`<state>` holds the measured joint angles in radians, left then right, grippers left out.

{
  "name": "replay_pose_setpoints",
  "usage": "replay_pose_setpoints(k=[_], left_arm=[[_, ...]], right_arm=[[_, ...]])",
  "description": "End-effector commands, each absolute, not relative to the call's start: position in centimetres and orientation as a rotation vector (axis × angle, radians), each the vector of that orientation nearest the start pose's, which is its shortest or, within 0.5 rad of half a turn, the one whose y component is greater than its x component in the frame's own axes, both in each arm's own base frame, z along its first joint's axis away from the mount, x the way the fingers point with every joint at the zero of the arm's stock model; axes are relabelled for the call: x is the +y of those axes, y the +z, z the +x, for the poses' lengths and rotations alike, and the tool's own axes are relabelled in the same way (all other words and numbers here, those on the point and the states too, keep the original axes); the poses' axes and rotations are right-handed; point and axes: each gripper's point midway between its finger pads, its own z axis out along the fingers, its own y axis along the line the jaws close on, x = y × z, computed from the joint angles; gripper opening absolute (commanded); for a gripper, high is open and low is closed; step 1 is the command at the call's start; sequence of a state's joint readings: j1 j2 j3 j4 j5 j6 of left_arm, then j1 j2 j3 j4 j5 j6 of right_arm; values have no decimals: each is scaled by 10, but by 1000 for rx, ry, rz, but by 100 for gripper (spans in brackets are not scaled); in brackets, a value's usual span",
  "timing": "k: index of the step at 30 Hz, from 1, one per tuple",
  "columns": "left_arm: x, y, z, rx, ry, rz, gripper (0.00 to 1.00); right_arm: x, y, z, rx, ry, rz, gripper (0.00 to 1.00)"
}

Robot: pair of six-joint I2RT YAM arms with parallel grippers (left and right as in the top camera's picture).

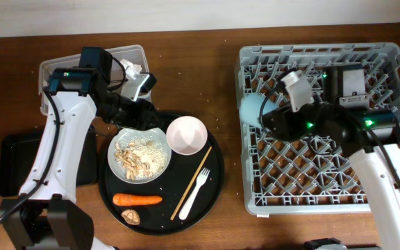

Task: Sort waste into correct bins and load items into the dishwasher rack
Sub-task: 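Place the blue cup upside down in the rack beside the white cup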

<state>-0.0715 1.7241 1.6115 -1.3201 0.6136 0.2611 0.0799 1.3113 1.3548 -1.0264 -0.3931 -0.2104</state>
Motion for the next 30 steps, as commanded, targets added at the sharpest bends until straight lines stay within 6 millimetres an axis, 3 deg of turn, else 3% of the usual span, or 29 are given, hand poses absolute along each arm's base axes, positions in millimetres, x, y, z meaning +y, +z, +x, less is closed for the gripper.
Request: replay_pose_setpoints(k=[1, 3, 4, 9, 13, 24, 30], left_arm=[[-115, 193, 335, 2788, -791, 521, 36], [-115, 193, 335, 2788, -790, 521, 36], [-115, 193, 335, 2788, -791, 521, 36], [-115, 193, 334, 2791, -792, 520, 36], [-115, 193, 334, 2791, -792, 521, 36], [-115, 193, 334, 2789, -791, 520, 36], [-115, 193, 334, 2789, -792, 520, 36]], right_arm=[[18, 262, 330, 2501, 84, -156, 34], [-9, 266, 328, 2509, 27, -39, 34], [-35, 266, 325, 2514, -24, 60, 33], [-107, 259, 309, 2525, -125, 345, 33], [-148, 243, 299, 2537, -139, 579, 33], [-173, 154, 290, 2838, -132, 790, 33], [-173, 141, 290, 2883, -118, 801, 35]])
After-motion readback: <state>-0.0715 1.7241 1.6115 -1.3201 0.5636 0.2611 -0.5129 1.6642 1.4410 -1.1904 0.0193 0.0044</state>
